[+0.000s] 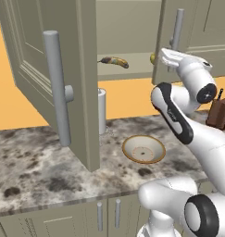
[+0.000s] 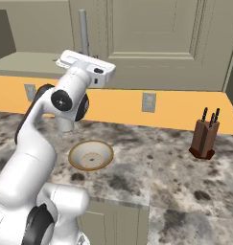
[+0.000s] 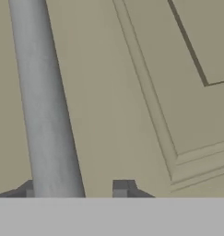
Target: Open the cabinet. Pick the banana and apple from the cabinet and place them into the bowl. Then close the cabinet.
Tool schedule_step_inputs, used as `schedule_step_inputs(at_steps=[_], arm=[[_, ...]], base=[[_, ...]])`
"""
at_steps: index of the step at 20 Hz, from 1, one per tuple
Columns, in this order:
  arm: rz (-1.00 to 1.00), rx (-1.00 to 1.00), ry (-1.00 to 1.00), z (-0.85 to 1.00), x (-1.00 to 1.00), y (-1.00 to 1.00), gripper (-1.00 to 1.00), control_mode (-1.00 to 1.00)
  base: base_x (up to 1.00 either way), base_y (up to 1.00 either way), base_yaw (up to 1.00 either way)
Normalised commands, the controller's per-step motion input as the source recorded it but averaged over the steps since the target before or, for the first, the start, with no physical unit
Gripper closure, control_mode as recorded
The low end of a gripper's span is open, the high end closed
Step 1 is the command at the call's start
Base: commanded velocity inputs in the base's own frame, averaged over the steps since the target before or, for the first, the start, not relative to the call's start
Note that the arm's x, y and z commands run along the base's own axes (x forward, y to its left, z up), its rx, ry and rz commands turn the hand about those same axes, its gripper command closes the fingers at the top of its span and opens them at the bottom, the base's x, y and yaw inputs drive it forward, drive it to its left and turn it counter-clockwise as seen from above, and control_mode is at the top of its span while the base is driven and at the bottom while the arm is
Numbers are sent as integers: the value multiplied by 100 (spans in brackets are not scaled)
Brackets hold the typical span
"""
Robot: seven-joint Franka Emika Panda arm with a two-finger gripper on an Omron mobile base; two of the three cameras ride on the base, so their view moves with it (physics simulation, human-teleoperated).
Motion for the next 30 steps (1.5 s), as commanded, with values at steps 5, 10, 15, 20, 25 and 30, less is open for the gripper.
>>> schedule_step_inputs(at_steps=[5, 10, 15, 20, 25, 30], arm=[[0, 23, -2, 62, -86, -100, 100, -100], [0, 22, -5, 58, -71, -100, 100, -100], [0, 21, -13, 54, -79, -100, 100, -100], [24, 9, -24, -60, -69, -100, 100, -100], [38, 14, -13, -100, -87, -26, 100, -100], [18, 1, -5, -48, -60, 17, -100, -100]], base=[[0, 0, 0], [0, 0, 0], [0, 0, 0], [0, 0, 0], [0, 0, 0], [0, 0, 0]])
